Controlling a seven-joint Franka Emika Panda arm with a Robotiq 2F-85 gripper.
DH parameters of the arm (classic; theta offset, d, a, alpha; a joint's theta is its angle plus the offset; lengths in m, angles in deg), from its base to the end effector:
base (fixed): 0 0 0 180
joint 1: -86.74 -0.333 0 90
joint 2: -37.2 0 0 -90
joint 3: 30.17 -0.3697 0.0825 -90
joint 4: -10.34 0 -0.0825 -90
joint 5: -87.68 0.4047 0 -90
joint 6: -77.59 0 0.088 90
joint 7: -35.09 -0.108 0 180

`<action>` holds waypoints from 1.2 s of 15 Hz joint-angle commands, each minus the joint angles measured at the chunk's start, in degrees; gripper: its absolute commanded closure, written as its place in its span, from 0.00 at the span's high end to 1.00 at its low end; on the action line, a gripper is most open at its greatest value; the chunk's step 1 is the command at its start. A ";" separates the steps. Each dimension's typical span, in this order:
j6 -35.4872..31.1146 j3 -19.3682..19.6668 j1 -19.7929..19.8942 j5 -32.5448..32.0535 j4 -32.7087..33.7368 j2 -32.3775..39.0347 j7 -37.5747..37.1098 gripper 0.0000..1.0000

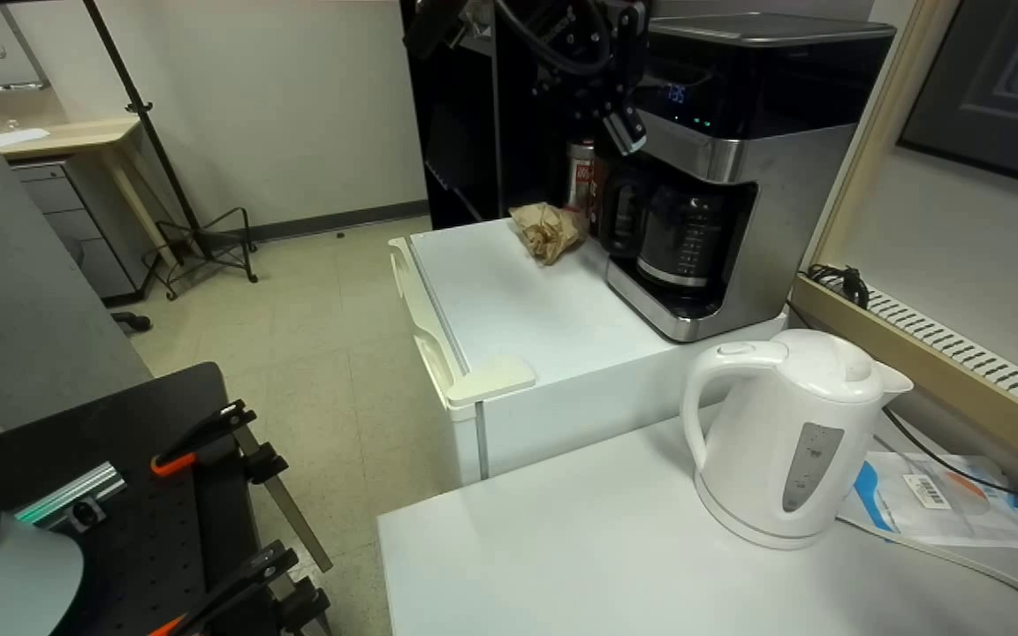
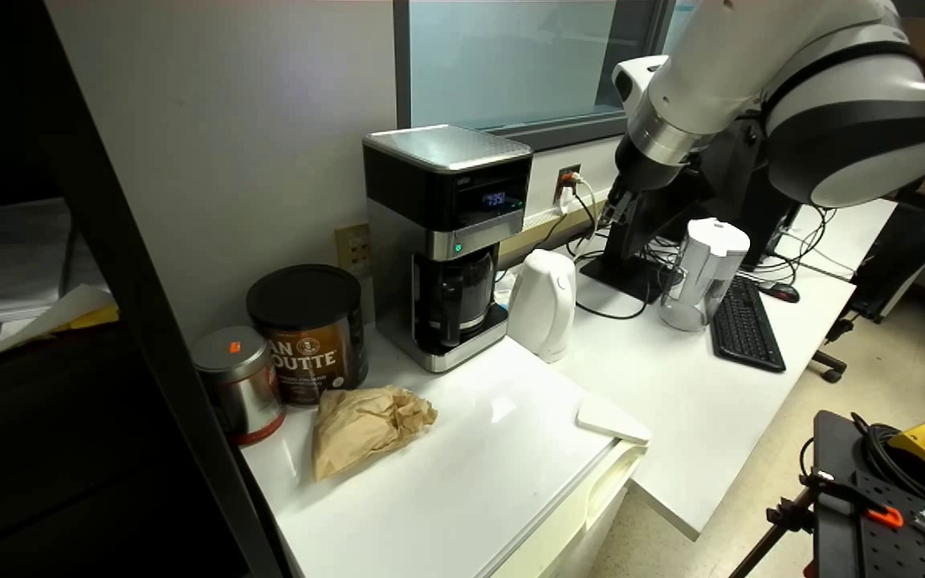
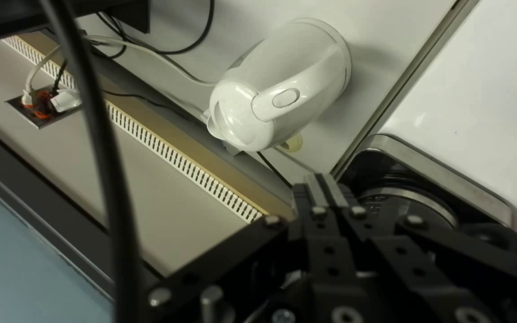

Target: Press a button on the coffee maker

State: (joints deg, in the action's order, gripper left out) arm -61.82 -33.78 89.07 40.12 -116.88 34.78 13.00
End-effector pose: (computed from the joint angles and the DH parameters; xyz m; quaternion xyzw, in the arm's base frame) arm 0.5592 0.0103 0.4612 0.9412 0.1022 0.1744 0.2707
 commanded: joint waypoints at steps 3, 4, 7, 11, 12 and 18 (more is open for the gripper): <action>-0.48 0.75 -1.92 -4.80 6.46 6.54 -5.96 0.00; -0.60 0.89 -2.22 -5.12 7.43 7.53 -6.50 0.00; -1.09 1.37 -3.06 -5.73 10.34 10.42 -7.93 0.00; -1.59 2.19 -4.13 -6.08 14.07 14.00 -9.34 0.00; -1.86 2.49 -4.38 -6.37 15.01 14.86 -9.90 0.00; -3.10 4.03 -5.68 -5.69 19.64 19.22 -10.88 0.00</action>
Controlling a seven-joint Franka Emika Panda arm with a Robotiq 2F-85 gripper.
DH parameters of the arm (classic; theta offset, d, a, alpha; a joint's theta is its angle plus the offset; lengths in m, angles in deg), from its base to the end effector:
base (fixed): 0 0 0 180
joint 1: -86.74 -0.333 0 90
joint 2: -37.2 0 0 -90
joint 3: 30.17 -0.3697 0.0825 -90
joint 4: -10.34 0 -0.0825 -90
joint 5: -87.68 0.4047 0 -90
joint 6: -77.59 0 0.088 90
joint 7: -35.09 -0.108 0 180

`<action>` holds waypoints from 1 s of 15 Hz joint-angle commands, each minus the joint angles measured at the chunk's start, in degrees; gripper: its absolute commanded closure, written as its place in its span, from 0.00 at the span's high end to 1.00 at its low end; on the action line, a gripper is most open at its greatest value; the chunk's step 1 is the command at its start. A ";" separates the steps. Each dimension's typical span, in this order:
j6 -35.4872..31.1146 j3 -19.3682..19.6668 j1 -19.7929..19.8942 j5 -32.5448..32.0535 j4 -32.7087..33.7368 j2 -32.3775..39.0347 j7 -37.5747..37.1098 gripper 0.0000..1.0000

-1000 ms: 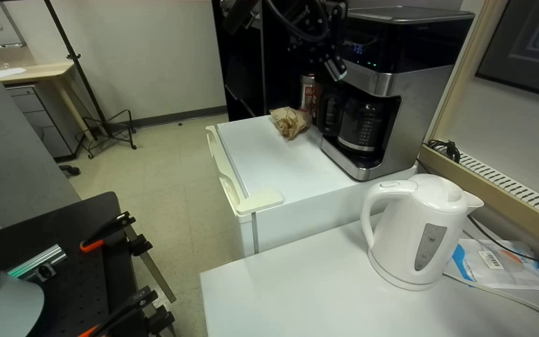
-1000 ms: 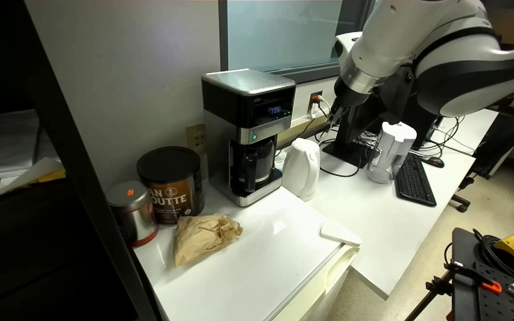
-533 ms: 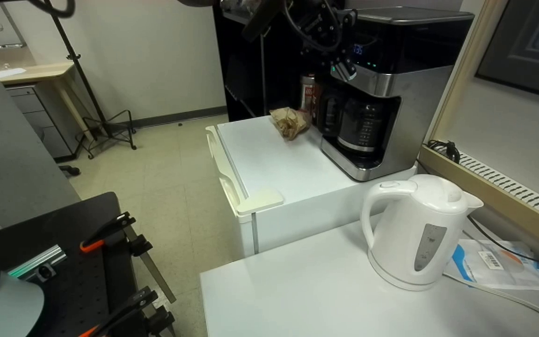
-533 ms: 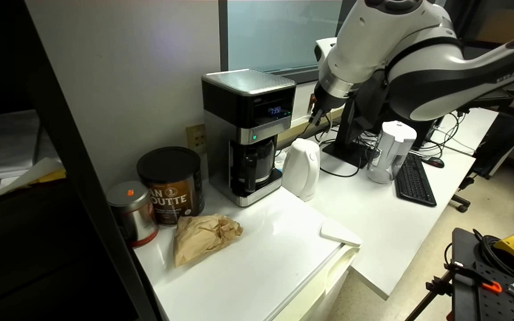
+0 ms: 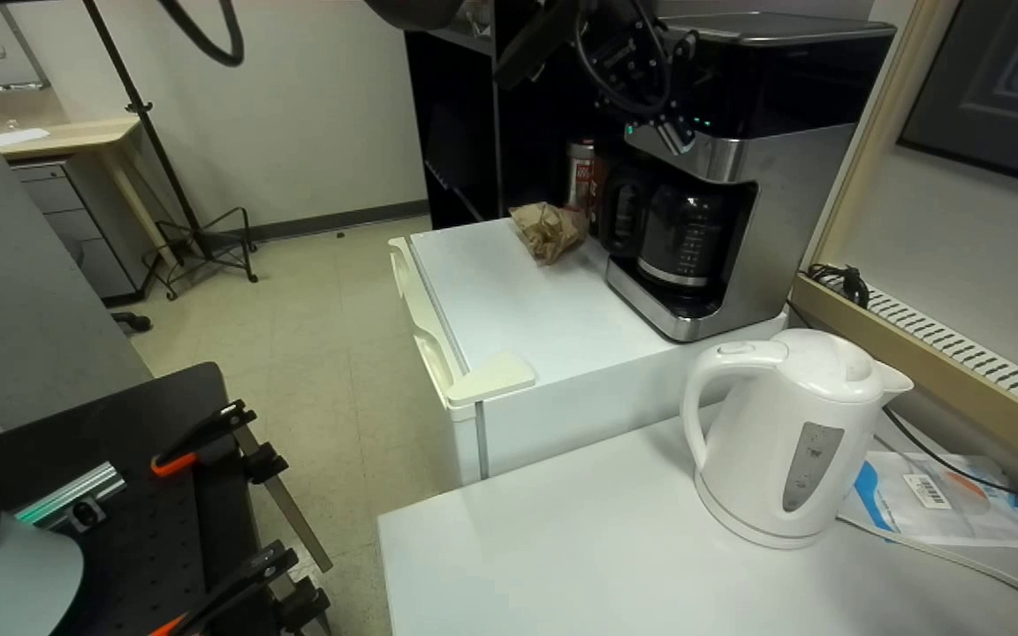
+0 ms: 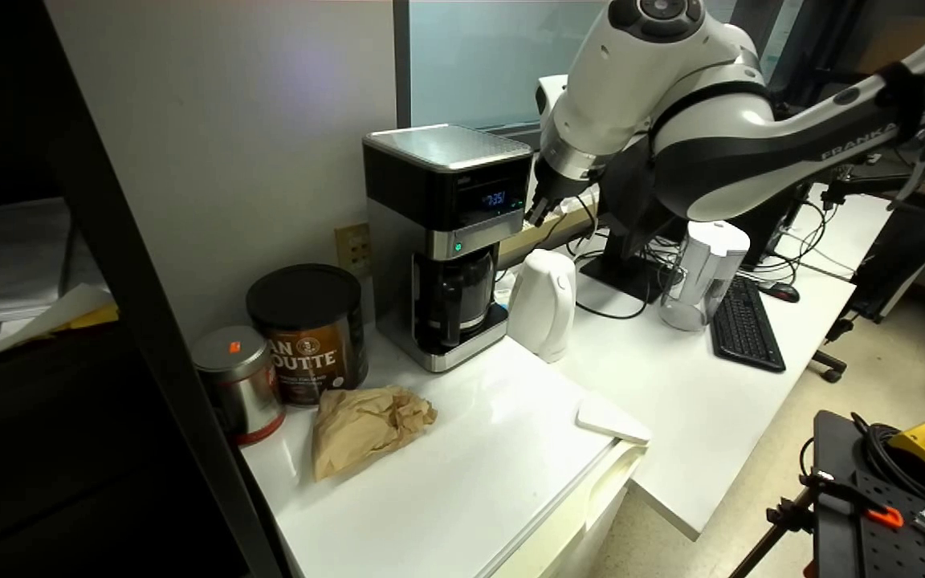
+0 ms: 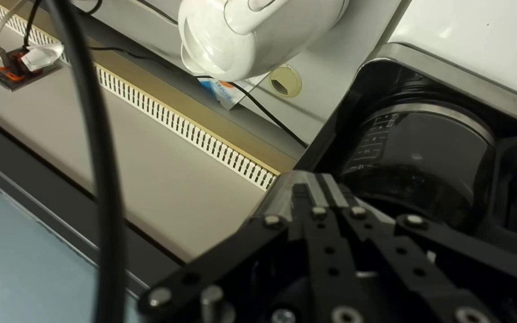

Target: Press a button on the coffee maker

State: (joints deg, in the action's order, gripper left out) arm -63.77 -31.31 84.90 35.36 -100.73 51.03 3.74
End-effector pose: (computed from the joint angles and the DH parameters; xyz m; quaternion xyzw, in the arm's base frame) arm 0.6614 0.0346 0.4294 0.9358 0.0738 0.2177 0.2673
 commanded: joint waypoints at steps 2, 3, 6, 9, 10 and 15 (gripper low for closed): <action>-1.27 1.99 -1.91 -0.77 4.84 4.18 -1.74 0.00; -1.32 2.23 -2.13 -0.72 5.43 4.72 -1.78 0.00; -1.32 2.73 -2.53 -0.66 6.50 5.73 -2.22 0.00; -1.41 2.96 -2.65 -0.65 6.20 5.51 -2.51 0.00; -1.52 2.92 -2.64 -0.63 5.33 4.83 -2.31 0.00; -0.09 3.14 -3.72 -4.57 -1.12 -0.21 -1.99 0.00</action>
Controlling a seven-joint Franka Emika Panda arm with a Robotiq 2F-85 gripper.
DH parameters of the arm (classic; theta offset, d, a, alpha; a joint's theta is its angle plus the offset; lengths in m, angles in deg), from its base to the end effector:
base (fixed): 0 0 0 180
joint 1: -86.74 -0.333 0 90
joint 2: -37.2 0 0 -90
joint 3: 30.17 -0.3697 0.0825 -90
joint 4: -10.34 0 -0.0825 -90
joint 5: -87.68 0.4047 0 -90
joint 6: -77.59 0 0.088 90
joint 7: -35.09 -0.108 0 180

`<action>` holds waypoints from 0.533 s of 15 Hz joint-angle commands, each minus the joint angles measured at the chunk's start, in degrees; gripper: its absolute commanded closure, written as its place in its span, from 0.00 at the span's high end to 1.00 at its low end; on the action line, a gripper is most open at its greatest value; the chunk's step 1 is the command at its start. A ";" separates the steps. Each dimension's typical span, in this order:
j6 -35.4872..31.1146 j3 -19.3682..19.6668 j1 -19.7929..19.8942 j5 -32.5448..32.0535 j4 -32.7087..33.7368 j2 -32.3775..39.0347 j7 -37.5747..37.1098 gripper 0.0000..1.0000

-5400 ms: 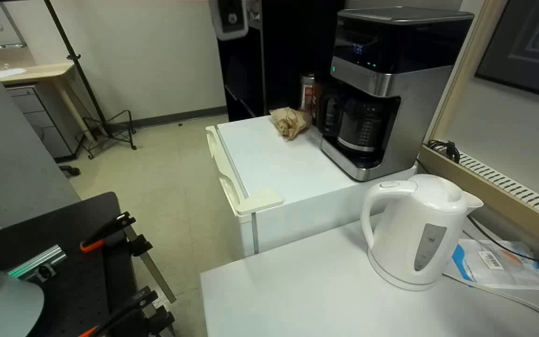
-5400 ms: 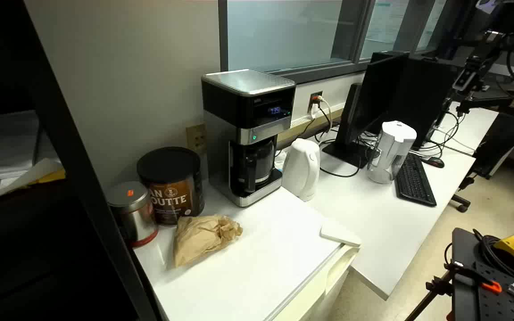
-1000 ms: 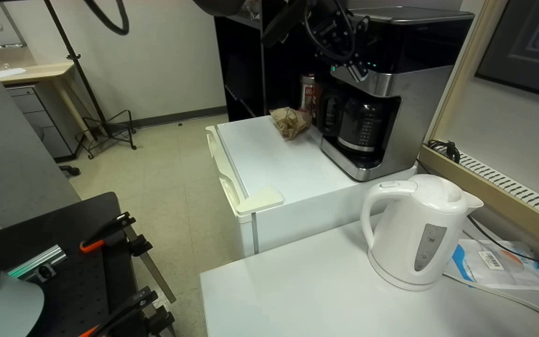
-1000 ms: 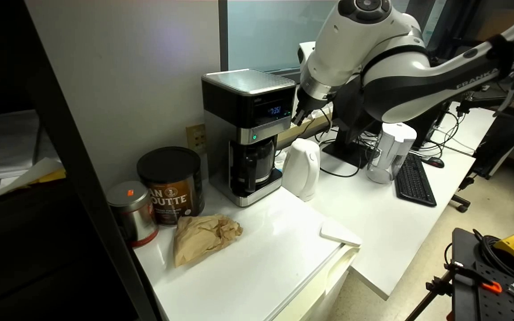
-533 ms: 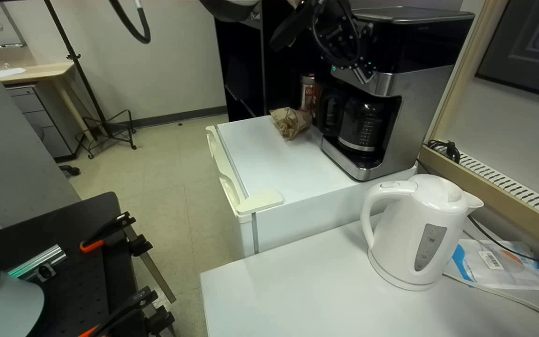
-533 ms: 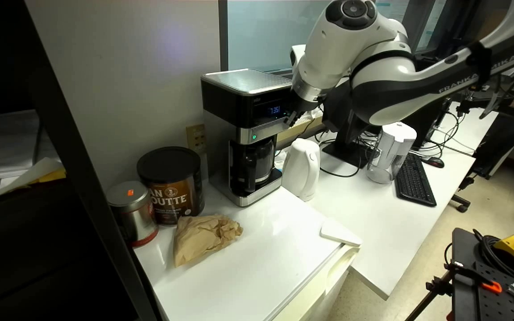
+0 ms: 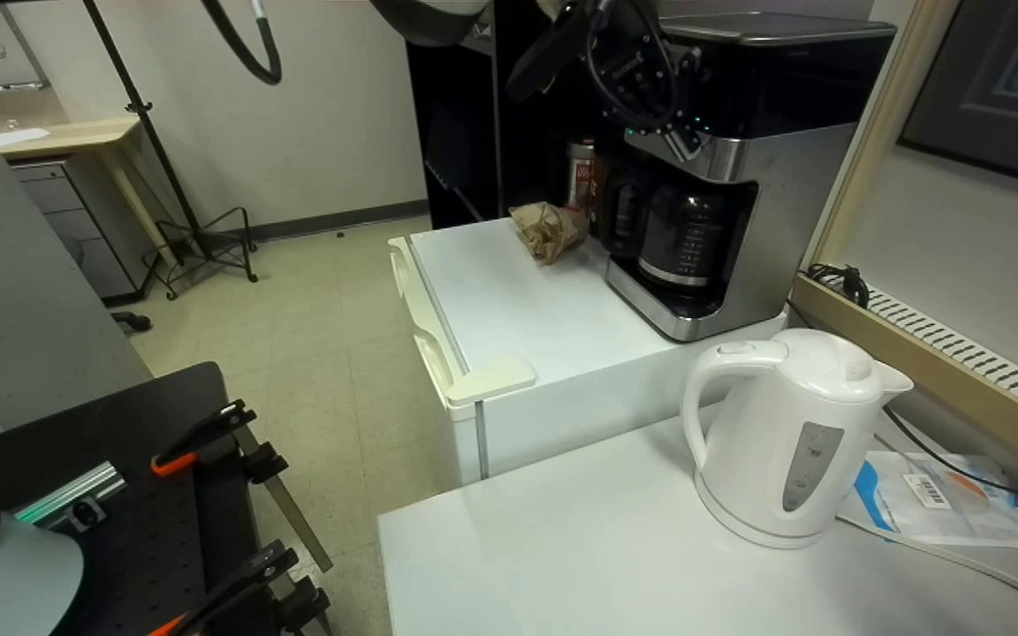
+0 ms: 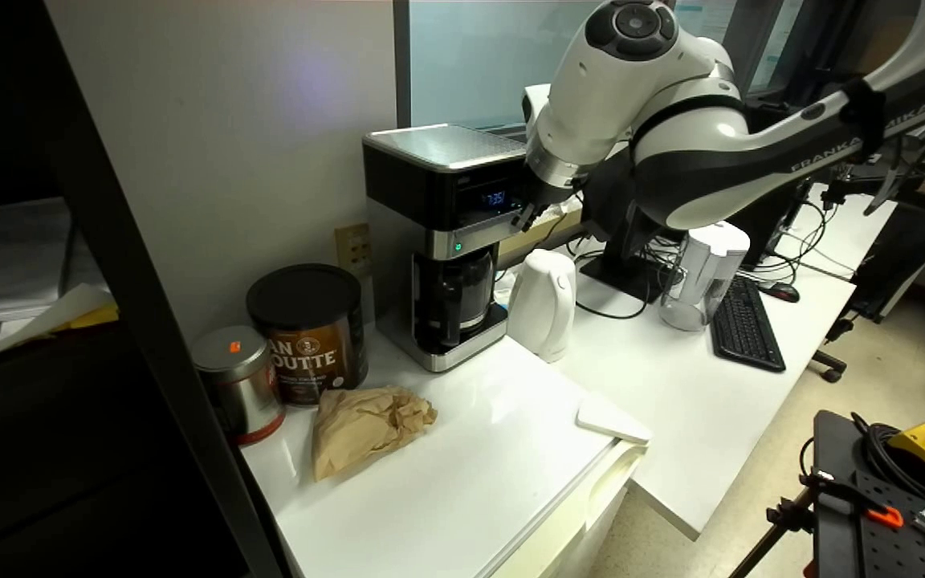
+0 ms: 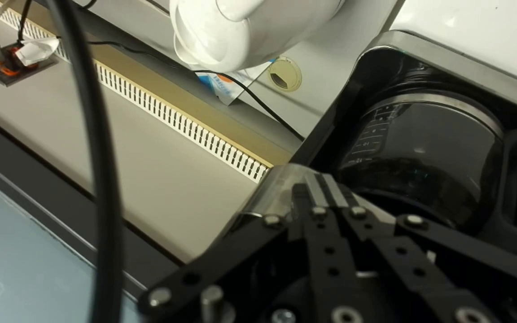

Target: Press a button on the coffee maker

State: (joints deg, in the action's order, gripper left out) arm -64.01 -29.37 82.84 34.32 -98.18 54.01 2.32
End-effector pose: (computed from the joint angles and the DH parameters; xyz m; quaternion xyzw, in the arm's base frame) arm 0.6769 0.0389 0.4167 0.9335 0.0728 0.2207 0.2729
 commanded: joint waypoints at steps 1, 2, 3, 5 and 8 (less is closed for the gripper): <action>0.07 1.19 -1.85 -5.28 -4.96 -4.11 -0.84 0.00; 0.34 0.97 -1.93 -6.71 -5.96 -4.83 -0.96 0.00; 0.05 0.75 -1.97 -8.50 -7.36 -5.92 -1.16 0.00; -0.02 0.32 -2.04 -12.27 -9.81 -7.85 -1.77 0.00; -0.50 -0.67 -1.86 -17.43 -13.55 -10.89 -2.75 0.00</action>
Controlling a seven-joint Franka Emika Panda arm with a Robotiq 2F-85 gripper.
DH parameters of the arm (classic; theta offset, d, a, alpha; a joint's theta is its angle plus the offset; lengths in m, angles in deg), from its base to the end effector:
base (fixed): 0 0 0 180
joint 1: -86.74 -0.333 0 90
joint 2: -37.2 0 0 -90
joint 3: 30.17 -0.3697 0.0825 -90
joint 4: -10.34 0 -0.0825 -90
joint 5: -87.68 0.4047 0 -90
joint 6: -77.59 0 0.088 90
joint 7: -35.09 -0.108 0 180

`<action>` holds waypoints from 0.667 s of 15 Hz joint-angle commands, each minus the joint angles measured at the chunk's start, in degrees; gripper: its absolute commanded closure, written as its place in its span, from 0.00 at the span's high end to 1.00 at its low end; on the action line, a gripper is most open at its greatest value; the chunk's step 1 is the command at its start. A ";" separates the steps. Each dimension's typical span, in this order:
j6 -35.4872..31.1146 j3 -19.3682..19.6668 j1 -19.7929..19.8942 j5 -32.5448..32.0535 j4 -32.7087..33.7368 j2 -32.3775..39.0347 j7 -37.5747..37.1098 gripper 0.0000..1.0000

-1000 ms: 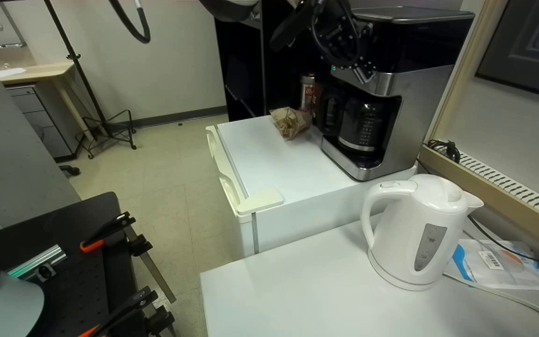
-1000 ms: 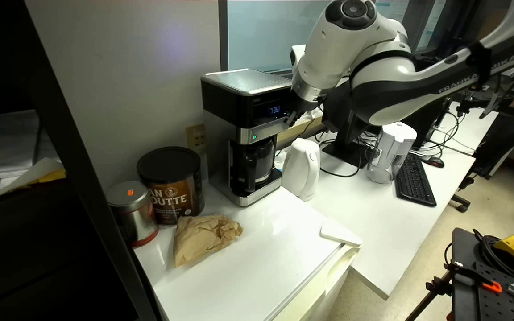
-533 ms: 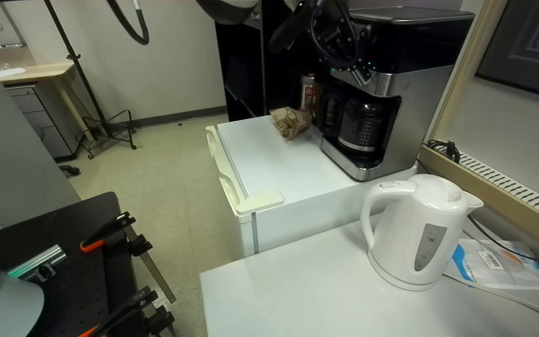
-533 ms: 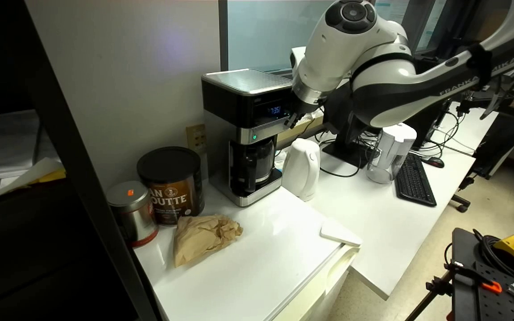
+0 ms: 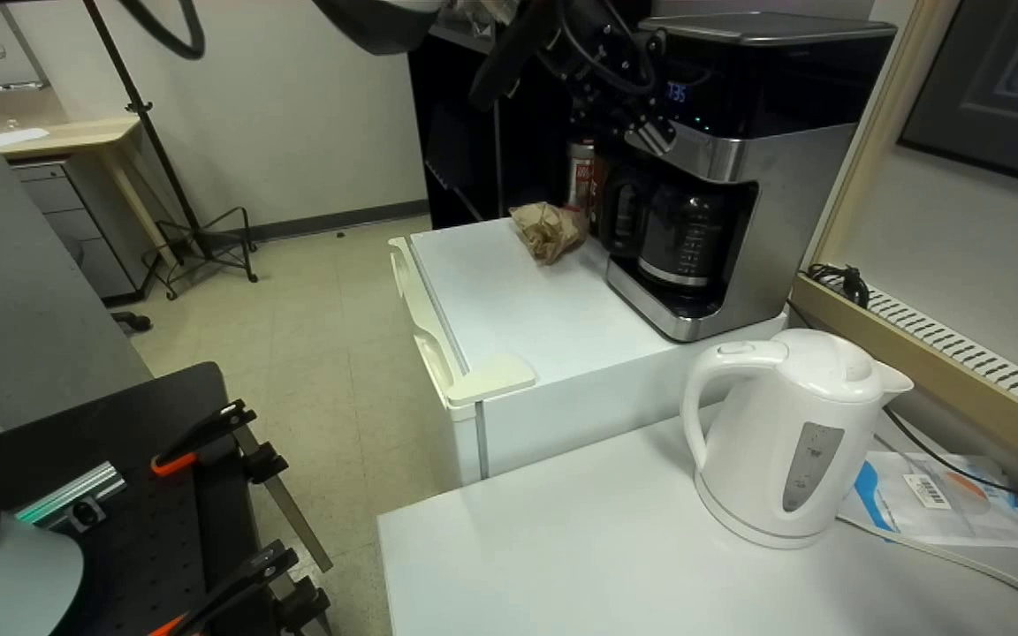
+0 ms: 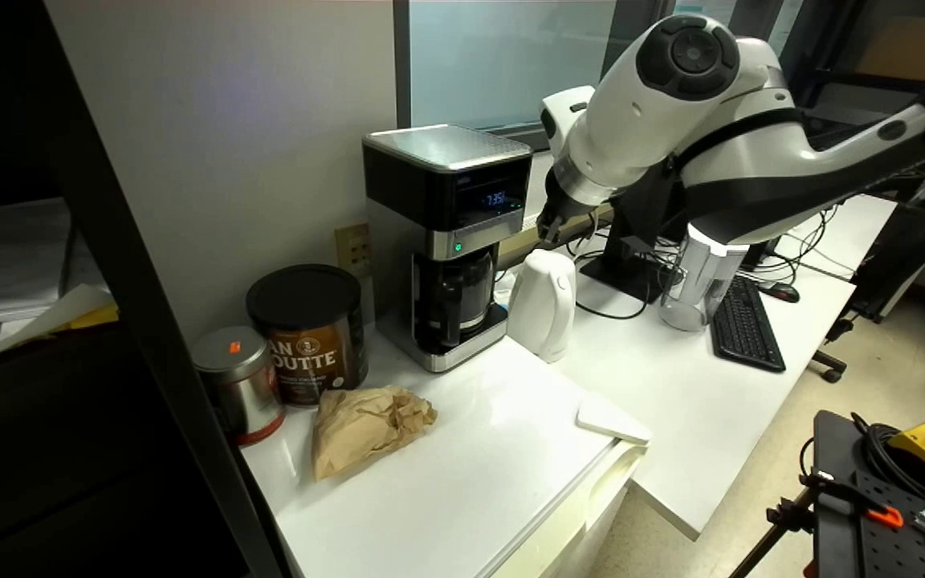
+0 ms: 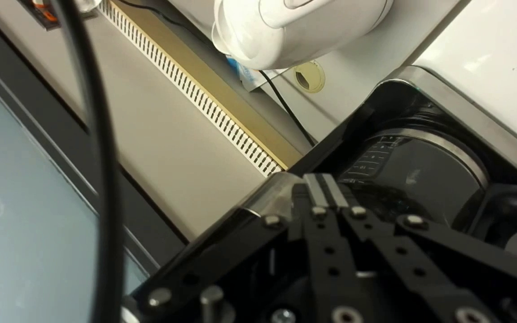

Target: Press a button on the coffee maker

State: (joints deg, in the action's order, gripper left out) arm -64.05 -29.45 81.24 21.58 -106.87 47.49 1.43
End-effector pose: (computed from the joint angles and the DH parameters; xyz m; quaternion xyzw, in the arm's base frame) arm 0.6271 0.0546 0.4169 0.9006 0.1635 0.2253 0.3339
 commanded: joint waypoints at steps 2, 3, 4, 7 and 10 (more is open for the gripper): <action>-0.78 -1.40 0.06 -7.32 -7.21 -6.27 -2.32 0.00; -0.91 -1.78 0.20 -8.15 -8.43 -7.23 -2.22 0.00; -1.18 -2.09 0.30 -9.31 -9.55 -8.14 -2.52 0.00; -2.07 -2.84 0.55 -11.94 -12.77 -10.80 -2.79 0.00; -3.02 -3.22 0.71 -13.72 -15.13 -12.86 -3.00 0.00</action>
State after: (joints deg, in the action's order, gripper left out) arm -65.26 -32.03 81.26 10.45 -118.42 38.09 -0.10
